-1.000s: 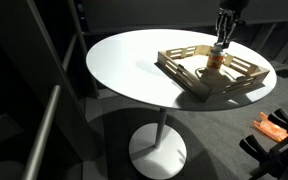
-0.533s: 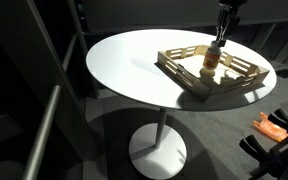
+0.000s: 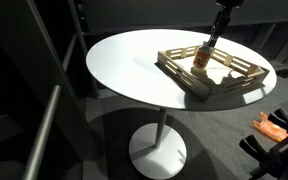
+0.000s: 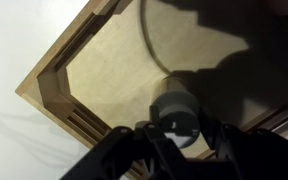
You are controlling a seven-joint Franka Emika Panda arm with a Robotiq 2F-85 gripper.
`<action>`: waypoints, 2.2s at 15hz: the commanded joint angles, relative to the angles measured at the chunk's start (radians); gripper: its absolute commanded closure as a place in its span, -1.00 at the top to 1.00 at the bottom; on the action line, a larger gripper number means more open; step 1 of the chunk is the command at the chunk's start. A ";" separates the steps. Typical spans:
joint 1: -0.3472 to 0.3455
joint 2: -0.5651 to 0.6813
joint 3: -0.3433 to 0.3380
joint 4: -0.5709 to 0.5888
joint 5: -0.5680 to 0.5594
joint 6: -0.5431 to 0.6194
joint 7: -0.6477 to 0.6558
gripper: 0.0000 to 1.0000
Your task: Remove the lid from the bottle
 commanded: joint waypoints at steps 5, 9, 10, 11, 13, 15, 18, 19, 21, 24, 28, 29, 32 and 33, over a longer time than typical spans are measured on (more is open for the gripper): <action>0.006 -0.012 -0.006 -0.005 -0.099 0.007 0.195 -0.63; 0.017 -0.005 -0.011 0.017 -0.195 -0.030 0.296 -0.63; 0.018 -0.001 -0.010 0.021 -0.210 -0.038 0.311 -0.63; 0.020 0.002 -0.010 0.023 -0.224 -0.046 0.326 -0.63; 0.022 0.008 -0.008 0.026 -0.240 -0.062 0.344 -0.63; 0.021 0.013 -0.008 0.029 -0.245 -0.071 0.351 -0.63; 0.018 0.013 -0.007 0.027 -0.239 -0.077 0.348 -0.54; 0.015 0.008 -0.006 0.025 -0.230 -0.079 0.341 0.33; 0.015 -0.008 -0.004 0.021 -0.222 -0.087 0.339 0.51; 0.015 -0.028 -0.001 0.025 -0.208 -0.115 0.339 1.00; 0.018 -0.027 -0.007 0.055 -0.207 -0.171 0.416 1.00; 0.017 -0.023 -0.007 0.059 -0.201 -0.168 0.430 1.00; 0.012 -0.009 -0.009 0.057 -0.183 -0.133 0.450 1.00; 0.011 -0.005 -0.009 0.056 -0.177 -0.119 0.452 1.00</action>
